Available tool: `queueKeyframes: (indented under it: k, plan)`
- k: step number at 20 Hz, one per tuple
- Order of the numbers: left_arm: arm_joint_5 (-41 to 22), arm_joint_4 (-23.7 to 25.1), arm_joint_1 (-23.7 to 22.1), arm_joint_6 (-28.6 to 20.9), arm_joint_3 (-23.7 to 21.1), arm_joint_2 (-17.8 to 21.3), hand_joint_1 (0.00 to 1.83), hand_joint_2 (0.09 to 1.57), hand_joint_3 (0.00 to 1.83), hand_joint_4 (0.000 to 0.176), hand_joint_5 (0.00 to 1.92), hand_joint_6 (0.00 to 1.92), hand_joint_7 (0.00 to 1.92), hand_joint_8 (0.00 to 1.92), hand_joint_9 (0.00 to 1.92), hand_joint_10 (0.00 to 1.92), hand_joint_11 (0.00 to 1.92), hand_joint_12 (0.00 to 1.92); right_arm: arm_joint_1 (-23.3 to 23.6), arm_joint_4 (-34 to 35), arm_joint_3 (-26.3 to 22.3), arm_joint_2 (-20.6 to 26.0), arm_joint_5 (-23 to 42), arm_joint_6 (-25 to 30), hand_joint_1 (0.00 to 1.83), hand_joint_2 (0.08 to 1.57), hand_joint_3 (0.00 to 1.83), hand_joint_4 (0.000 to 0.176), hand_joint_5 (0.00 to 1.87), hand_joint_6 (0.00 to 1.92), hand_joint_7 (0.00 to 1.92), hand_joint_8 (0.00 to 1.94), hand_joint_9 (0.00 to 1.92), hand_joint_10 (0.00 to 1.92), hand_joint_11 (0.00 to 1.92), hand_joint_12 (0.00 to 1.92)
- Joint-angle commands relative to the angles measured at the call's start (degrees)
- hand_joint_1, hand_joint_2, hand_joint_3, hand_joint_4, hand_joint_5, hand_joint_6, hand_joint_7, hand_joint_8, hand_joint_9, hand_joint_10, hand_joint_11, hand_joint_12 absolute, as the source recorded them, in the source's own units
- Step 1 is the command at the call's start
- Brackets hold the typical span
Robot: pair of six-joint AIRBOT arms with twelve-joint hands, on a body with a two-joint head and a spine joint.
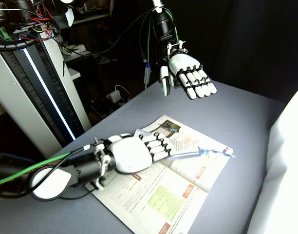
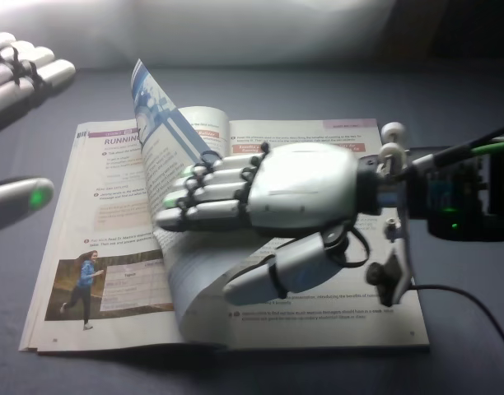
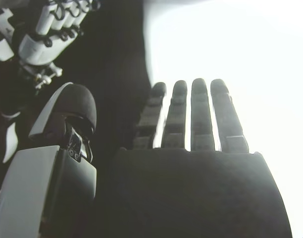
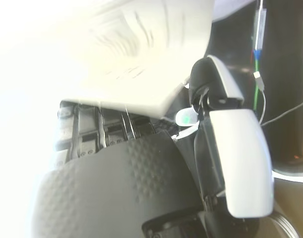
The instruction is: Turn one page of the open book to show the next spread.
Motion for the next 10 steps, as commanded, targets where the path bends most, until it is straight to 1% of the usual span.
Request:
queueKeyframes:
  k: [1,2,3,4,5,6,7,8,9,10]
  plan:
    - [-8.38,-1.58,-0.15,0.27,-0.08,0.56,0.00,1.40,0.00,0.014,0.00,0.00,0.00,0.00,0.00,0.00,0.00,0.00,1.42,3.17,0.22,-0.16,6.04,-0.41,0.00,1.25,0.00,0.000,0.01,0.00,0.00,0.00,0.00,0.00,0.00,0.00]
    - [-9.07,-1.93,-0.15,0.53,-0.08,0.66,0.00,1.40,0.00,0.014,0.00,0.00,0.00,0.00,0.00,0.00,0.00,0.00,2.18,3.17,0.36,-0.72,6.33,-0.75,0.00,1.25,0.00,0.000,0.01,0.00,0.00,0.00,0.00,0.00,0.00,0.00]
    - [-9.71,-2.20,-0.14,0.76,-0.11,0.78,0.00,1.40,0.00,0.001,0.01,0.01,0.00,0.00,0.00,0.00,0.00,0.00,2.88,3.17,0.48,-1.14,6.61,-0.92,0.00,1.26,0.00,0.000,0.01,0.01,0.00,0.00,0.00,0.00,0.00,0.00]
    - [-10.39,-2.37,-0.10,0.94,-0.18,1.07,0.00,1.39,0.00,0.002,0.01,0.00,0.00,0.00,0.00,0.00,0.00,0.00,3.88,2.99,0.69,-1.71,7.09,-1.09,0.00,1.27,0.00,0.000,0.03,0.01,0.00,0.00,0.00,0.00,0.00,0.00]
    - [-10.76,-2.45,-0.07,1.05,-0.27,1.29,0.00,1.39,0.00,0.007,0.00,0.00,0.00,0.00,0.00,0.00,0.00,0.00,4.64,2.63,0.76,-2.00,7.25,-1.13,0.00,1.27,0.00,0.000,0.02,0.01,0.00,0.00,0.00,0.00,0.00,0.00]
    - [-11.35,-2.52,0.00,1.32,-0.41,1.63,0.00,1.39,0.00,0.016,0.00,0.00,0.00,0.00,0.00,0.00,0.00,0.00,5.66,1.83,0.75,-2.43,7.39,-1.17,0.00,1.23,0.00,0.000,0.00,0.00,0.00,0.00,0.00,0.00,0.00,0.00]
    - [-11.79,-2.60,0.01,1.52,-0.51,1.82,0.00,1.39,0.00,0.017,0.01,0.01,0.00,0.00,0.00,0.00,0.00,0.00,6.38,1.28,0.75,-2.69,7.54,-1.17,0.00,1.22,0.00,0.000,0.00,0.00,0.00,0.00,0.00,0.00,0.00,0.00]
    - [-12.35,-2.75,0.01,1.70,-0.56,1.97,0.00,1.40,0.00,0.006,0.03,0.01,0.00,0.00,0.00,0.00,0.01,0.00,7.07,0.93,0.75,-2.92,7.89,-1.18,0.00,1.23,0.00,0.000,0.00,0.00,0.00,0.00,0.00,0.00,0.00,0.00]
    - [-12.95,-2.97,0.01,1.89,-0.57,2.06,0.00,1.40,0.00,0.000,0.03,0.01,0.00,0.00,0.00,0.00,0.00,0.00,7.52,0.79,0.60,-2.96,8.50,-1.18,0.00,1.24,0.00,0.000,0.00,0.00,0.00,0.00,0.00,0.00,0.00,0.00]
    - [-13.68,-3.28,0.01,2.15,-0.63,2.24,0.00,1.39,0.00,0.008,0.03,0.01,0.00,0.00,0.00,0.00,0.00,0.00,7.79,0.54,0.33,-2.84,9.05,-1.17,0.00,1.26,0.00,0.000,0.00,0.00,0.00,0.00,0.00,0.00,0.00,0.00]
